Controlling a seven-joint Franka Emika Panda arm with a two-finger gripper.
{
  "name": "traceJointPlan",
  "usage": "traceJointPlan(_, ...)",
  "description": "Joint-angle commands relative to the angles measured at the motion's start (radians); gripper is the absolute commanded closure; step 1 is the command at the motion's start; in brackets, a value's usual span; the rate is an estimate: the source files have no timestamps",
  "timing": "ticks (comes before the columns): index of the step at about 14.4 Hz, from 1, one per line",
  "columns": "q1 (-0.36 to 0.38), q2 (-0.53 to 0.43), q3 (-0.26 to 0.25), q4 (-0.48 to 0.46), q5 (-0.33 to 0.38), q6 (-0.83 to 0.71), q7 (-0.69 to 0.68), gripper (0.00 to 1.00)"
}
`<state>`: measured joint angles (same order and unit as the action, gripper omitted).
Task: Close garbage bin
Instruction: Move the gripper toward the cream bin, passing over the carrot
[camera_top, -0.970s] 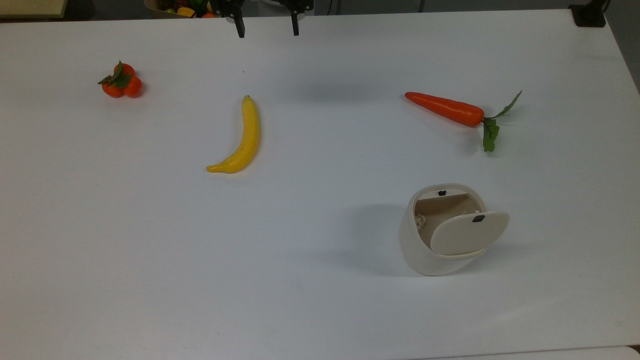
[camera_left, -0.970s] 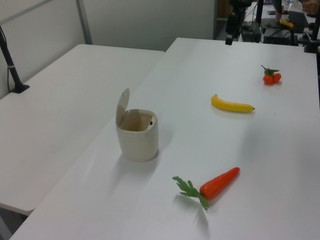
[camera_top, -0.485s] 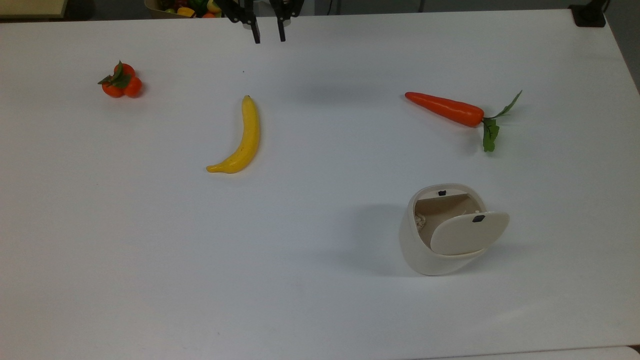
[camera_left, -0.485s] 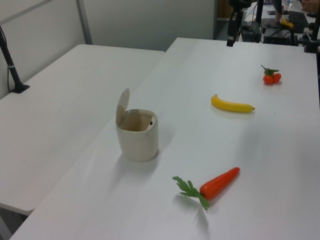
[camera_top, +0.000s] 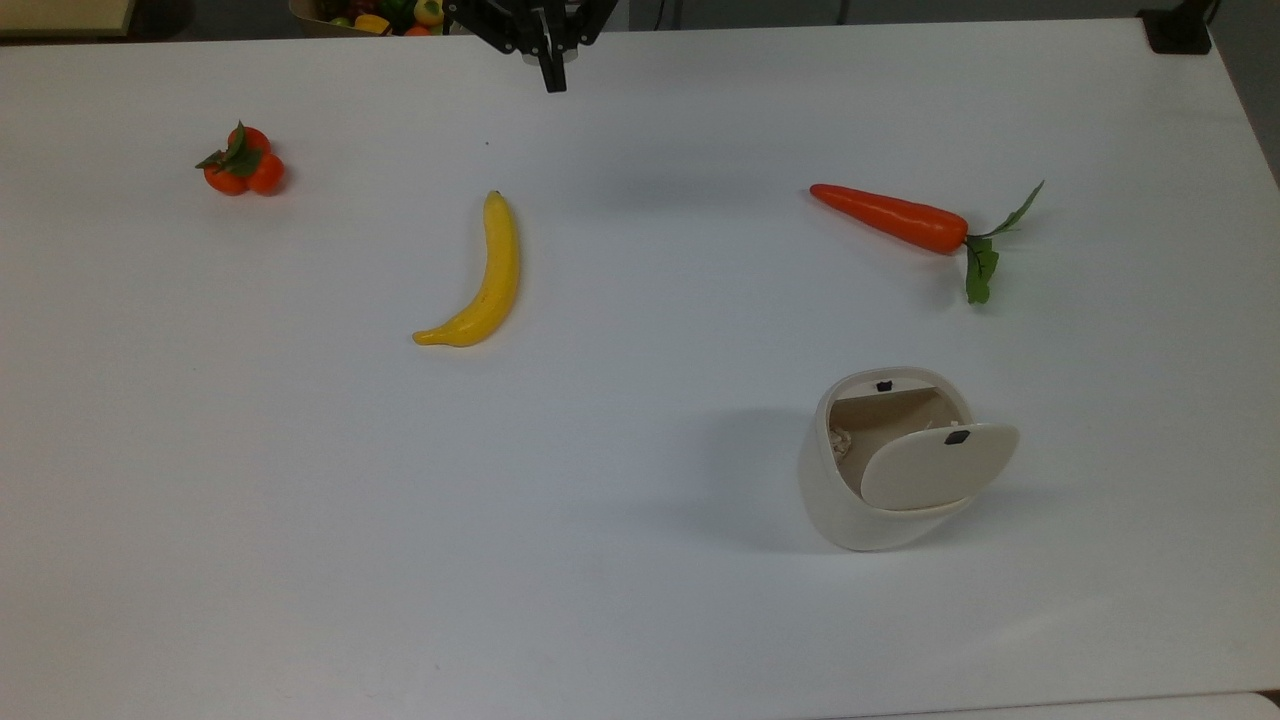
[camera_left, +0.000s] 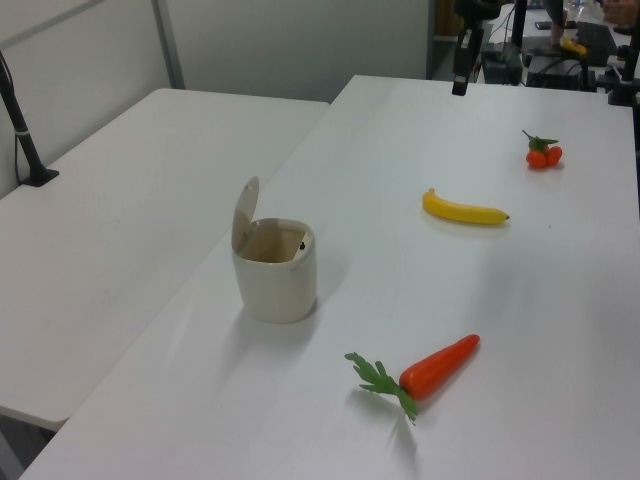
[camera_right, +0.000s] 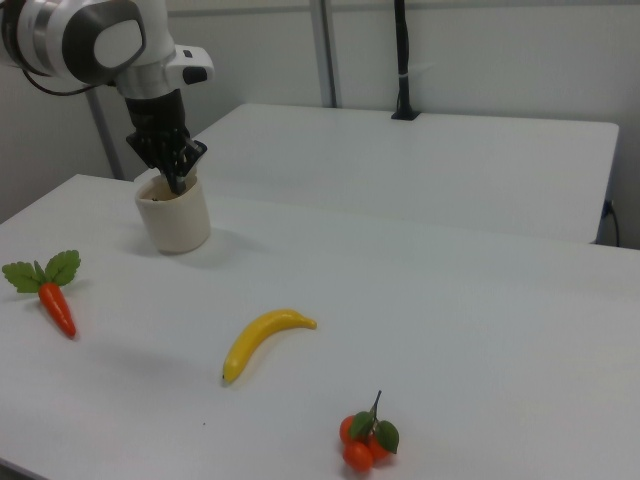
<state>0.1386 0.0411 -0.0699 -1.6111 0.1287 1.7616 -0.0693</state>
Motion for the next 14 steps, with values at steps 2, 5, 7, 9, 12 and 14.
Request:
traceJointPlan(2,0.01,-0.004,-0.011,-0.021,0.025,0.03,-0.023,0.96)
traceJointPlan(5,0.012,0.013,-0.005,-0.013,0.032,0.041,-0.009,0.98)
traceJointPlan(7,0.018,0.013,-0.004,-0.013,0.042,0.131,-0.006,0.99)
traceJointPlan(9,0.021,0.026,0.001,-0.009,0.043,0.2,-0.003,1.0)
traceJointPlan(12,0.044,0.08,0.019,0.039,0.048,0.304,0.055,1.0)
traceJointPlan(14,0.071,0.115,0.036,0.051,0.046,0.405,0.063,1.0)
